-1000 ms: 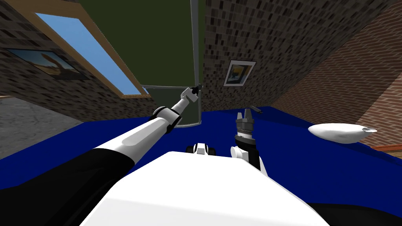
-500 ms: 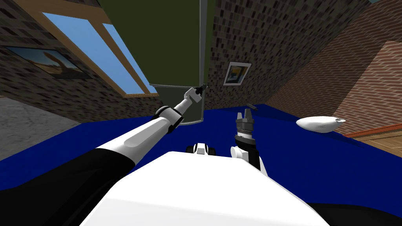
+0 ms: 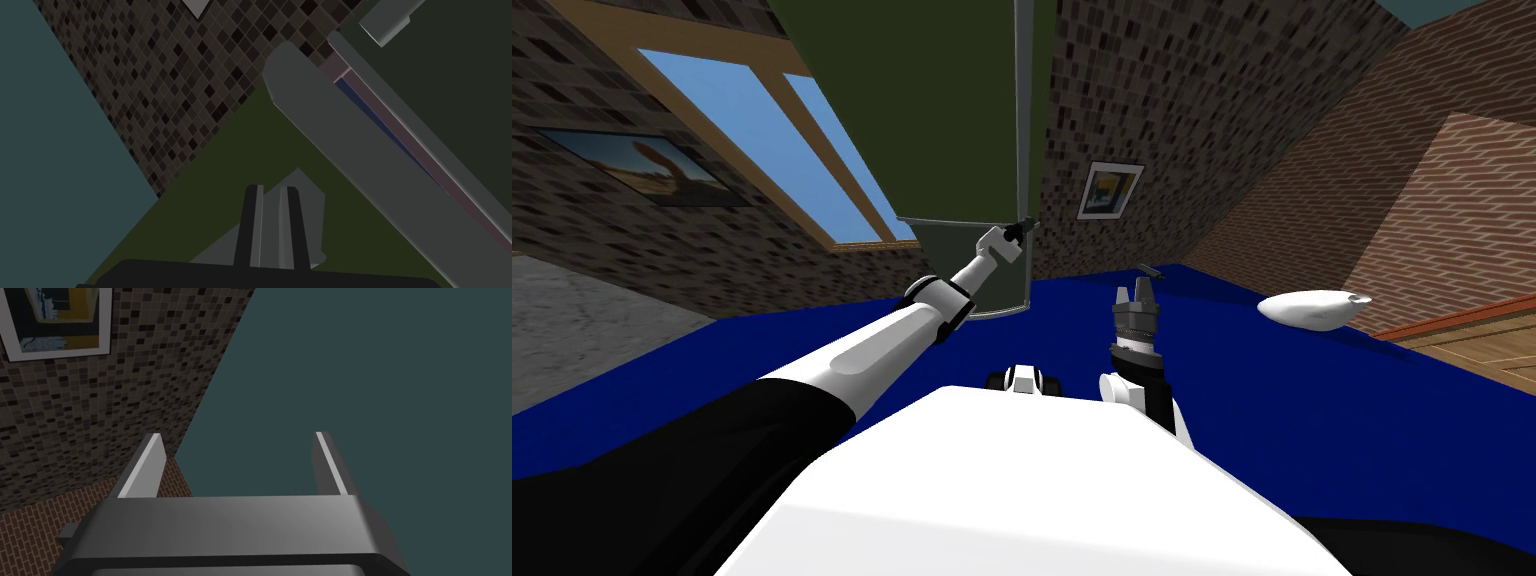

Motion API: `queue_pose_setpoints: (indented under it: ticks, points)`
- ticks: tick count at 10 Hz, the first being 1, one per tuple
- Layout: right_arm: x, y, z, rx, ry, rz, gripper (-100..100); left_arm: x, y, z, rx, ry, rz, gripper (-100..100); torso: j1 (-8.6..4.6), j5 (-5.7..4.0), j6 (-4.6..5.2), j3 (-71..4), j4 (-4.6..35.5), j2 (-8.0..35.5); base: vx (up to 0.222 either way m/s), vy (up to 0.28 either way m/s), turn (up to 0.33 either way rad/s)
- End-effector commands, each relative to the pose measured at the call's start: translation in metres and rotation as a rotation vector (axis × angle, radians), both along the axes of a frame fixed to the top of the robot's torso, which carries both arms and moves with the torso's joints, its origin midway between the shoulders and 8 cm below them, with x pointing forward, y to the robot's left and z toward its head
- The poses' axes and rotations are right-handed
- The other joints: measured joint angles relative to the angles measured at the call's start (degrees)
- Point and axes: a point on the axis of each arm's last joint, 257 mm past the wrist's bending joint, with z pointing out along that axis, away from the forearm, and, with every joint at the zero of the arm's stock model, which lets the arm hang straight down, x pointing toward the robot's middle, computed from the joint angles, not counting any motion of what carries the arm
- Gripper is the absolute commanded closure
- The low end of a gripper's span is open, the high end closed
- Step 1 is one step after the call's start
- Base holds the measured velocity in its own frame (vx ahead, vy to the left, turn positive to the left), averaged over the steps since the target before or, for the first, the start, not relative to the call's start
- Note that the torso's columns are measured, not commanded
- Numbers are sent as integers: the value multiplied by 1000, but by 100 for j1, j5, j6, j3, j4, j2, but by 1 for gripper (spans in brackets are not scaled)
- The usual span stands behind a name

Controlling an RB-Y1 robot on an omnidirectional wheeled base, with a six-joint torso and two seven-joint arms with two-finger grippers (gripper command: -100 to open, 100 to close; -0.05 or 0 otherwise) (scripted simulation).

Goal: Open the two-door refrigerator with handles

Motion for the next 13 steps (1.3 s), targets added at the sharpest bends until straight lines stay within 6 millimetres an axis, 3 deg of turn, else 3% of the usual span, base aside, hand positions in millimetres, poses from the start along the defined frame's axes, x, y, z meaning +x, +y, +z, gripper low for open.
queue_pose_setpoints:
  ticks: [1, 2, 3, 4, 7, 8, 10, 13]
  points:
    - [0, 0, 0, 0, 0, 0, 0, -4, 32, 0, -25, 6, 13, 100, 34, 14, -25, 8, -16, 14, -50, 49, -30]
    - [0, 0, 0, 0, 0, 0, 0, -10, 21, 12, -41, -15, -13, 100, 49, 22, -32, 5, -17, 8, -38, 15, 15]
    - [0, 0, 0, 0, 0, 0, 0, -6, 53, -6, -31, 20, 26, 100, 41, 18, -33, 7, 4, 11, -68, 43, -53]
    - [0, 0, 0, 0, 0, 0, 0, -8, 57, -9, -41, 26, 19, 100, 67, 30, -54, 11, -12, 18, -71, 48, -42]
    - [0, 0, 0, 0, 0, 0, 0, -22, 37, 16, -66, -17, -33, 100, 73, 32, -61, -3, 13, -2, -18, 9, 14]
    - [0, 0, 0, 0, 0, 0, 0, -21, 64, -3, -61, 22, -7, 100, 67, 28, -54, 5, 20, 10, -28, 44, -62]
    - [0, 0, 0, 0, 0, 0, 0, -36, 51, 18, -81, -18, -56, 100, 110, 47, -74, 5, 2, 11, -47, 35, -5]
    - [0, 0, 0, 0, 0, 0, 0, -37, 51, 19, -82, -20, -58, 100, 81, 35, -67, 16, 31, 26, -4, 8, -6]
